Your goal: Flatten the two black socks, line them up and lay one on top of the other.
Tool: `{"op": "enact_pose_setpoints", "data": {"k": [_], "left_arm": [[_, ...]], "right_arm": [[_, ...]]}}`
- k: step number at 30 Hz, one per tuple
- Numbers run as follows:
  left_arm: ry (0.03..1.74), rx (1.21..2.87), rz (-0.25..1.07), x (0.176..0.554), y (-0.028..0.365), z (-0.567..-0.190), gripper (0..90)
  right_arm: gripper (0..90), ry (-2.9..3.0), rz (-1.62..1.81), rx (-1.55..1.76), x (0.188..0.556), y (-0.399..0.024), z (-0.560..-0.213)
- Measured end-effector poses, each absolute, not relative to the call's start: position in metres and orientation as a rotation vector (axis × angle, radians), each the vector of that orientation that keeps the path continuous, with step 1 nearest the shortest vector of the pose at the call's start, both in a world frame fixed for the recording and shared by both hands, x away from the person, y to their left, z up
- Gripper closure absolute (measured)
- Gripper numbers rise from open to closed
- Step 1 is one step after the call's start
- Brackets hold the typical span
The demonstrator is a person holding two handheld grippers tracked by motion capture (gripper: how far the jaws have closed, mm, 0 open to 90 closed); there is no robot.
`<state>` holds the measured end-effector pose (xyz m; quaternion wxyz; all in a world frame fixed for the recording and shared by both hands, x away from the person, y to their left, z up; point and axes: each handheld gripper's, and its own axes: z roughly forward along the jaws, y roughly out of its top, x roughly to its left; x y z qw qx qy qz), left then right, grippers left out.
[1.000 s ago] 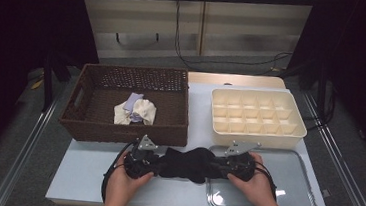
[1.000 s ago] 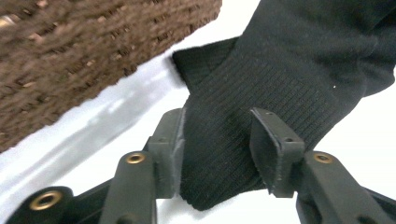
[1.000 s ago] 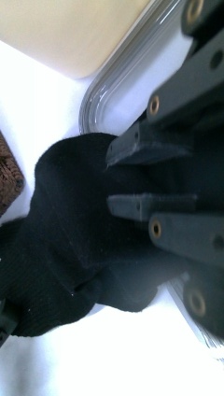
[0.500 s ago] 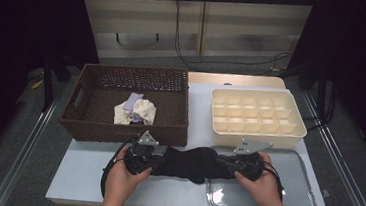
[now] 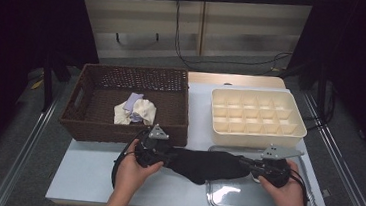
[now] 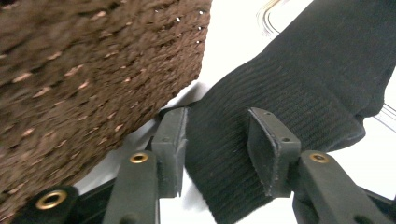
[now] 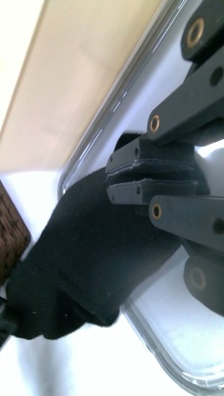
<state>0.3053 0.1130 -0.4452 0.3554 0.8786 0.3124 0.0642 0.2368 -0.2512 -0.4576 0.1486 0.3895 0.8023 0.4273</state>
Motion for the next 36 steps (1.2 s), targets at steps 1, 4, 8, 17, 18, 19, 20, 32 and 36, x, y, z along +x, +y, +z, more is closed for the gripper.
{"op": "enact_pose_setpoints", "data": {"k": [1,4,8,17,18,19,20,32,36], "left_arm": [[0.810,2.267,0.166,0.305,0.113,-0.446,54.6],[0.835,2.263,0.172,0.304,0.116,-0.445,54.7],[0.857,2.249,0.160,0.302,0.123,-0.444,54.8],[0.878,2.270,0.173,0.299,0.127,-0.448,61.5],[0.887,2.270,0.160,0.299,0.127,-0.449,64.5],[0.896,2.271,0.150,0.300,0.127,-0.449,67.2],[0.903,2.274,0.142,0.300,0.127,-0.449,69.0],[0.881,2.237,0.143,0.299,0.128,-0.436,79.8],[0.862,2.218,0.137,0.299,0.124,-0.432,80.2]], "right_arm": [[83.5,2.308,1.232,1.120,0.237,-0.253,-0.458],[82.8,2.319,1.221,1.111,0.238,-0.251,-0.460],[82.3,2.341,1.185,1.089,0.240,-0.246,-0.461],[80.9,2.347,1.157,1.093,0.244,-0.243,-0.463],[78.7,2.343,1.159,1.084,0.244,-0.243,-0.462],[77.3,2.334,1.163,1.081,0.244,-0.242,-0.462],[76.7,2.335,1.172,1.077,0.244,-0.241,-0.461],[65.5,2.397,1.219,1.030,0.243,-0.219,-0.466],[64.3,2.442,1.196,1.008,0.242,-0.212,-0.471]]}}
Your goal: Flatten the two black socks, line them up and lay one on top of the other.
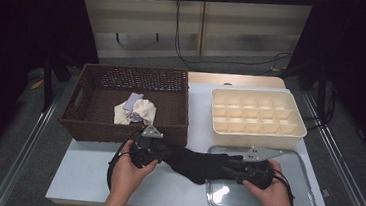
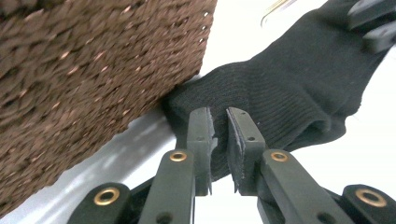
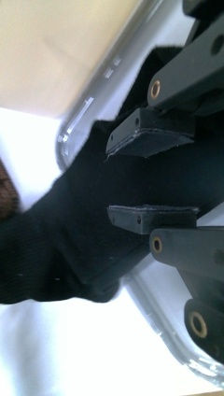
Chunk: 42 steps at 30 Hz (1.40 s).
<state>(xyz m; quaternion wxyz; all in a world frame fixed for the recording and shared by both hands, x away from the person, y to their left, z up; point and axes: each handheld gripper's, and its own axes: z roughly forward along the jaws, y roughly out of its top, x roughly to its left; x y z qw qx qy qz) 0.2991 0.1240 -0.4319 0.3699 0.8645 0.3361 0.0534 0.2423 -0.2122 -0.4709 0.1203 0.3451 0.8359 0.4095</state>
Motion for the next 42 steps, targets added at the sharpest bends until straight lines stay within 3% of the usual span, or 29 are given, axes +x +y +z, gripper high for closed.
{"op": "enact_pose_setpoints", "data": {"k": [3,10,23,25,28,32,35,42], "left_arm": [[0.845,2.218,0.130,0.299,0.121,-0.431,80.0],[0.875,2.220,0.091,0.302,0.120,-0.439,78.7],[0.957,2.228,0.112,0.302,0.129,-0.449,62.8],[0.960,2.225,0.115,0.301,0.128,-0.451,63.8],[0.953,2.264,0.091,0.301,0.127,-0.457,74.8],[0.948,2.287,0.075,0.301,0.127,-0.461,77.2],[0.934,2.315,0.089,0.298,0.124,-0.458,84.1],[0.939,2.296,0.075,0.298,0.127,-0.455,84.5]], "right_arm": [[66.3,2.461,1.171,1.010,0.243,-0.210,-0.475],[88.0,2.472,1.161,0.983,0.243,-0.207,-0.474],[89.2,2.515,1.201,0.973,0.240,-0.214,-0.469],[89.2,2.521,1.204,0.972,0.239,-0.215,-0.470],[89.1,2.527,1.176,0.968,0.239,-0.214,-0.473],[88.5,2.516,1.174,0.972,0.239,-0.214,-0.473],[88.1,2.507,1.185,0.976,0.240,-0.215,-0.474],[88.7,2.483,1.215,0.979,0.240,-0.217,-0.471]]}}
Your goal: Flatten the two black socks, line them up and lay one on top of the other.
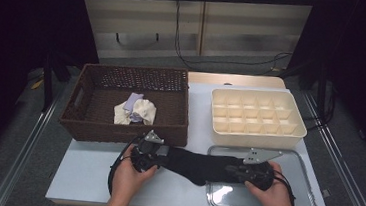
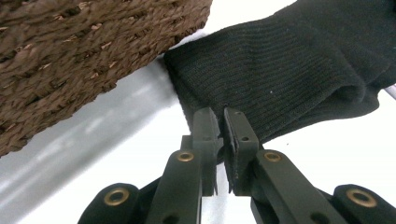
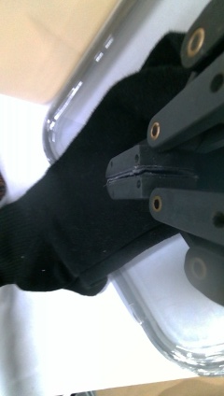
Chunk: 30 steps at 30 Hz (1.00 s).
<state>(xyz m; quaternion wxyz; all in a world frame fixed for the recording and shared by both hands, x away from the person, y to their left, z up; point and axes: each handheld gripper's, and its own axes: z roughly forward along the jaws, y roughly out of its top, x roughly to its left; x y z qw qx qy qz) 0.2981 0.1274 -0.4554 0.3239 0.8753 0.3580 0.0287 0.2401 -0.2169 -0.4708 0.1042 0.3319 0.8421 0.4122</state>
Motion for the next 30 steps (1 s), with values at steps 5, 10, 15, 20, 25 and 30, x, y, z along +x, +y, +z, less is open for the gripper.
{"op": "enact_pose_setpoints", "data": {"k": [5,10,15,20,25,30], "left_arm": [[0.950,2.269,0.084,0.299,0.129,-0.453,83.8],[0.957,2.262,0.116,0.299,0.131,-0.451,79.6],[0.983,2.250,0.116,0.298,0.128,-0.457,63.2],[0.976,2.290,0.075,0.298,0.121,-0.466,56.3],[0.927,2.330,0.088,0.295,0.120,-0.464,75.1],[0.947,2.346,0.104,0.295,0.125,-0.459,81.6]], "right_arm": [[89.0,2.478,1.257,0.995,0.240,-0.220,-0.468],[89.1,2.493,1.251,0.992,0.237,-0.220,-0.468],[89.1,2.498,1.247,0.986,0.237,-0.220,-0.469],[89.0,2.494,1.228,0.993,0.237,-0.220,-0.470],[88.5,2.486,1.231,0.987,0.238,-0.219,-0.471],[78.9,2.458,1.219,0.984,0.240,-0.217,-0.471]]}}
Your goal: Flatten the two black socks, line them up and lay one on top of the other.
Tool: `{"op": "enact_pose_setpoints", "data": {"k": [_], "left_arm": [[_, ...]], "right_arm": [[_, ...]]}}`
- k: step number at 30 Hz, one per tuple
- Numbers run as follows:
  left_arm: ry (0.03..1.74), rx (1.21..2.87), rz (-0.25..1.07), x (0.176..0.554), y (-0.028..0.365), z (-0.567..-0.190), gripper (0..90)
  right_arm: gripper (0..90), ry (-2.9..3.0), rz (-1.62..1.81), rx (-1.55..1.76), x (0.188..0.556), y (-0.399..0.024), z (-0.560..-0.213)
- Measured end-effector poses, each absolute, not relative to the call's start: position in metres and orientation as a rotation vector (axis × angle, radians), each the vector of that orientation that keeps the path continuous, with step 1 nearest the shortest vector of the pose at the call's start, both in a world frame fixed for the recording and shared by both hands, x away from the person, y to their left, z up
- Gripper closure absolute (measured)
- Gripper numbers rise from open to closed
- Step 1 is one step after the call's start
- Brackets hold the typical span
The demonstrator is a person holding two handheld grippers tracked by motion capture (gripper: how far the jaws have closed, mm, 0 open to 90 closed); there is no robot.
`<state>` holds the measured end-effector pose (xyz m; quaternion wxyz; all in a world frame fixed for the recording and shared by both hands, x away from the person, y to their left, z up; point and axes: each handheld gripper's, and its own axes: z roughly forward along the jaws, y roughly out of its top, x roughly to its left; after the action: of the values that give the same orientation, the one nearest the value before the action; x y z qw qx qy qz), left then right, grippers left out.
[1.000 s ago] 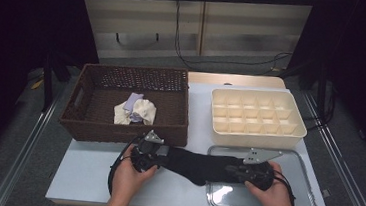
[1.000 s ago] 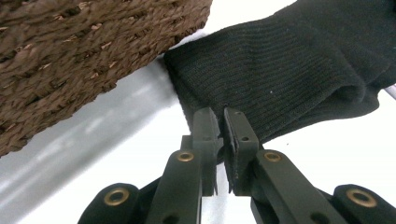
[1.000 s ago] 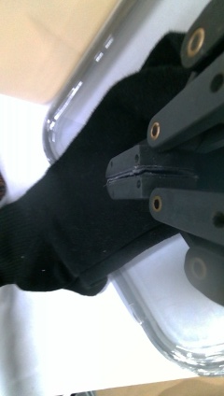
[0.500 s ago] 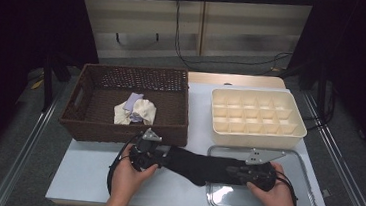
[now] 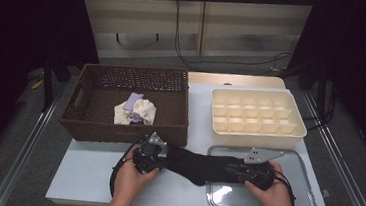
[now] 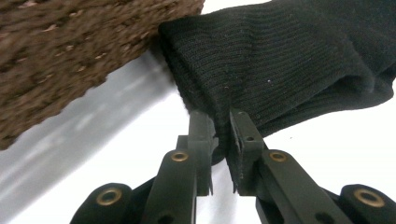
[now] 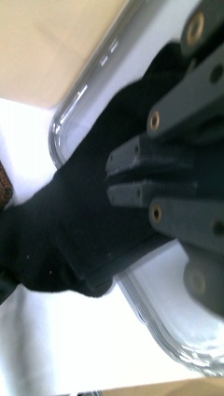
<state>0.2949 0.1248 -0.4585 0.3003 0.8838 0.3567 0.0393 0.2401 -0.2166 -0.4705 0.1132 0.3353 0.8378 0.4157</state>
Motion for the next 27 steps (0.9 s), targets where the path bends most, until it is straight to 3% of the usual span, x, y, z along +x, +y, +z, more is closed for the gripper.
{"op": "enact_pose_setpoints", "data": {"k": [3,17,19,22,27], "left_arm": [[0.973,2.333,0.128,0.296,0.134,-0.456,81.8],[1.005,2.301,0.120,0.294,0.144,-0.456,81.5],[1.006,2.305,0.118,0.294,0.144,-0.457,81.5],[1.013,2.302,0.120,0.294,0.145,-0.457,81.5],[1.015,2.286,0.135,0.294,0.151,-0.453,81.6]], "right_arm": [[73.2,2.395,1.225,1.003,0.241,-0.222,-0.464],[69.8,2.350,1.230,1.217,0.250,-0.252,-0.470],[72.9,2.371,1.270,1.247,0.252,-0.253,-0.474],[85.1,2.416,1.309,1.266,0.253,-0.250,-0.477],[87.2,2.360,1.260,1.261,0.256,-0.249,-0.470]]}}
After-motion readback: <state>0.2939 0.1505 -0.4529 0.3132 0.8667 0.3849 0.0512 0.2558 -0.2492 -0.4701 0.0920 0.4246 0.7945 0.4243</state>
